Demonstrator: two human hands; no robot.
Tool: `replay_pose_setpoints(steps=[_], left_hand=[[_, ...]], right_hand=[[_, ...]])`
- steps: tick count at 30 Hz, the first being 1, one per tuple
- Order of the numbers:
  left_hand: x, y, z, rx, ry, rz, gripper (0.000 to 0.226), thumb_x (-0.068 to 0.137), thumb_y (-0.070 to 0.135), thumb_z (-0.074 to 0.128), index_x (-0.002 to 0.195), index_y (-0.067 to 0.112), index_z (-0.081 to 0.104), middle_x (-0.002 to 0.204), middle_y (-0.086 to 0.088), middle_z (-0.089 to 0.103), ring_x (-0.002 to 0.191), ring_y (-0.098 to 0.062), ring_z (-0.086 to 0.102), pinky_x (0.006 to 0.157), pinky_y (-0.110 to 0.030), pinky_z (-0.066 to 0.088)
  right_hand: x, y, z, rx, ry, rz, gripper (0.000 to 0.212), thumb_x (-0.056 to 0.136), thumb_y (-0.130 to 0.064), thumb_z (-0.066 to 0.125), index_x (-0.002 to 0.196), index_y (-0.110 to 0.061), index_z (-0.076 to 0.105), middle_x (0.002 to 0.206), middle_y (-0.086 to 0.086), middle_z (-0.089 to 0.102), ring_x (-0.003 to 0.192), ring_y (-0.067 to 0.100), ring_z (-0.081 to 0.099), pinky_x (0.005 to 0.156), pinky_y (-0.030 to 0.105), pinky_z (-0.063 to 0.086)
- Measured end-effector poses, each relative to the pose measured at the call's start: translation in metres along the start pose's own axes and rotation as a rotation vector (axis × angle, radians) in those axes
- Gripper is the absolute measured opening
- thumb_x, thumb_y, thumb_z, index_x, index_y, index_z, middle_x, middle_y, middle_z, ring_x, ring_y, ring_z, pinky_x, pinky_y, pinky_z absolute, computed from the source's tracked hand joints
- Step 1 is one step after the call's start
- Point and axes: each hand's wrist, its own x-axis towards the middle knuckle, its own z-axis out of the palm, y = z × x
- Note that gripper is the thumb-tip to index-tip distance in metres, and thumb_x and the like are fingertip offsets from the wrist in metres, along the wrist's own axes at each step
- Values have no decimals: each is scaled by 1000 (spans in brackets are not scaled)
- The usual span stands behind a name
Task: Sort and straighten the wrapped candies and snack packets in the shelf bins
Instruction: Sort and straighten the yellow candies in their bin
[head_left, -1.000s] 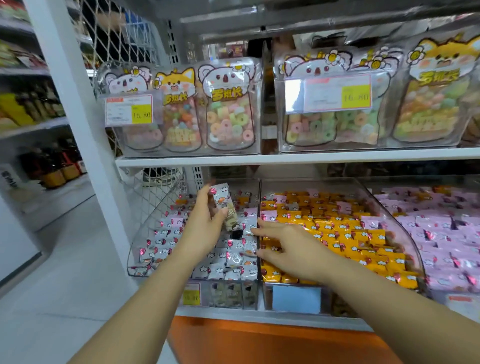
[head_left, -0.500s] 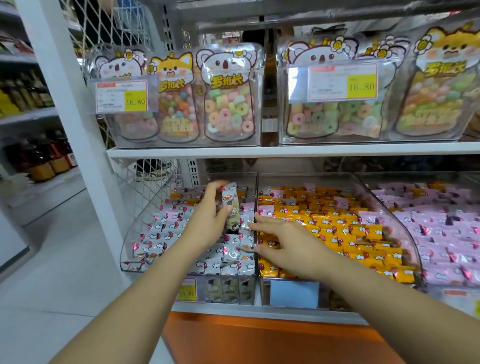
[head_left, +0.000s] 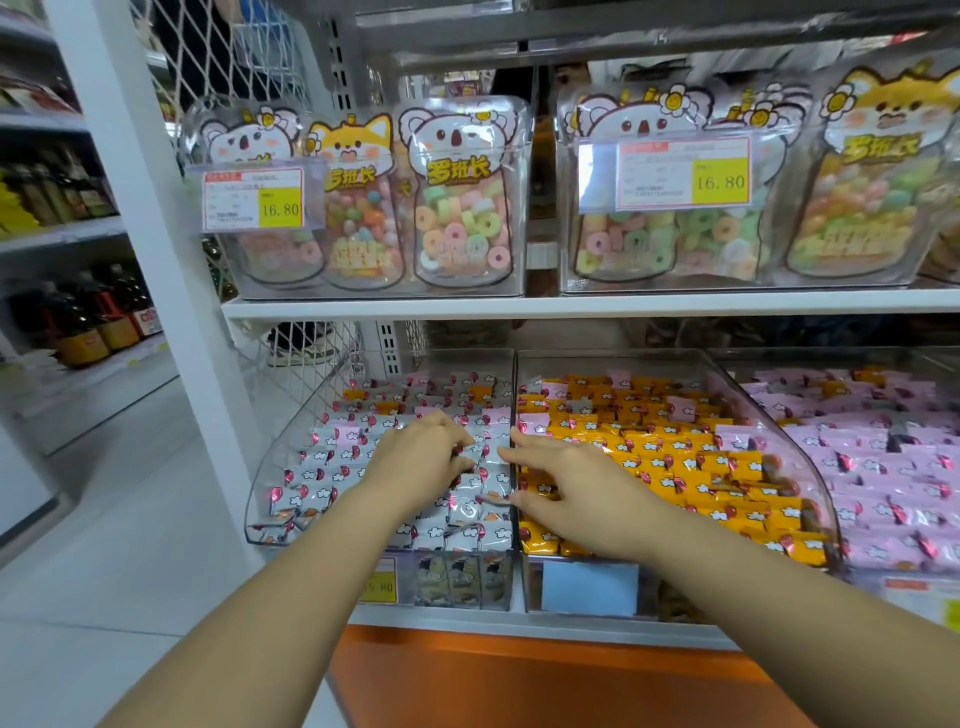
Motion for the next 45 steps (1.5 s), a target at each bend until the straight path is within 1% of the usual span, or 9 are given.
replay_pose_setpoints(steps=[5, 9, 15, 19, 22, 27, 34, 40, 45], left_hand=[[-8, 12, 0, -68, 93, 118, 40, 101, 32, 37, 140, 25, 42, 146, 4, 38, 130, -18, 40, 110, -36, 28], [-22, 21, 11, -15, -242, 119, 54, 102, 41, 18, 151, 23, 5, 159, 7, 0, 146, -11, 0, 119, -40, -2], [-11, 27, 5, 80, -408, 59, 53, 102, 39, 14, 151, 26, -3, 157, 9, -12, 145, -13, -9, 117, -46, -8], [-8, 37, -11, 54, -392, 3, 46, 103, 30, 22, 148, 25, 23, 157, -1, 20, 142, -23, 22, 117, -49, 9], [-15, 43, -18, -111, -89, -58, 34, 100, 19, 34, 128, 21, 53, 132, -6, 56, 116, -26, 53, 103, -41, 38], [-21, 82, -26, -352, 315, 7, 27, 95, 16, 45, 112, 24, 65, 117, 4, 64, 101, -17, 60, 88, -34, 48], [-4, 187, -19, -289, 296, 299, 25, 93, 22, 48, 110, 27, 66, 115, 6, 66, 108, -18, 58, 92, -35, 45], [12, 261, 7, -313, 244, 400, 23, 92, 17, 49, 107, 21, 67, 113, 1, 66, 108, -21, 58, 92, -35, 44], [32, 294, 23, -323, 186, 388, 25, 91, 16, 51, 109, 22, 68, 116, -1, 65, 110, -21, 56, 92, -33, 43]], right_hand=[[0, 0, 0, 2, 10, -16, 52, 93, -36, 53, 142, -35, 35, 154, -11, 21, 140, 14, 28, 111, 28, 25], [0, 1, 1, 36, 26, -40, 52, 93, -31, 53, 142, -35, 35, 154, -10, 24, 140, 12, 25, 110, 25, 23], [0, 0, 0, 30, 21, -34, 51, 93, -30, 54, 141, -35, 37, 154, -7, 24, 140, 14, 27, 109, 26, 27], [-2, -2, -5, -14, -19, -27, 55, 93, -30, 53, 144, -32, 33, 155, -4, 22, 135, 20, 37, 109, 31, 29], [-15, 0, -10, -58, -45, -76, 52, 93, -29, 53, 143, -28, 36, 153, -2, 29, 130, 19, 42, 108, 32, 32], [-53, 23, -28, -91, 126, -121, 34, 93, -28, 52, 127, -25, 57, 128, -7, 59, 116, 8, 51, 96, 21, 38], [-113, 97, -76, -89, 356, 36, 20, 88, -22, 60, 106, -20, 69, 102, -5, 69, 96, 17, 61, 74, 20, 36], [-164, 179, -99, -111, 537, 261, 16, 88, -18, 59, 98, -16, 71, 96, 2, 70, 83, 22, 62, 73, 31, 45], [-193, 234, -115, -248, 786, 362, 36, 77, -31, 45, 93, -11, 70, 85, 11, 68, 77, 34, 60, 69, 38, 49]])
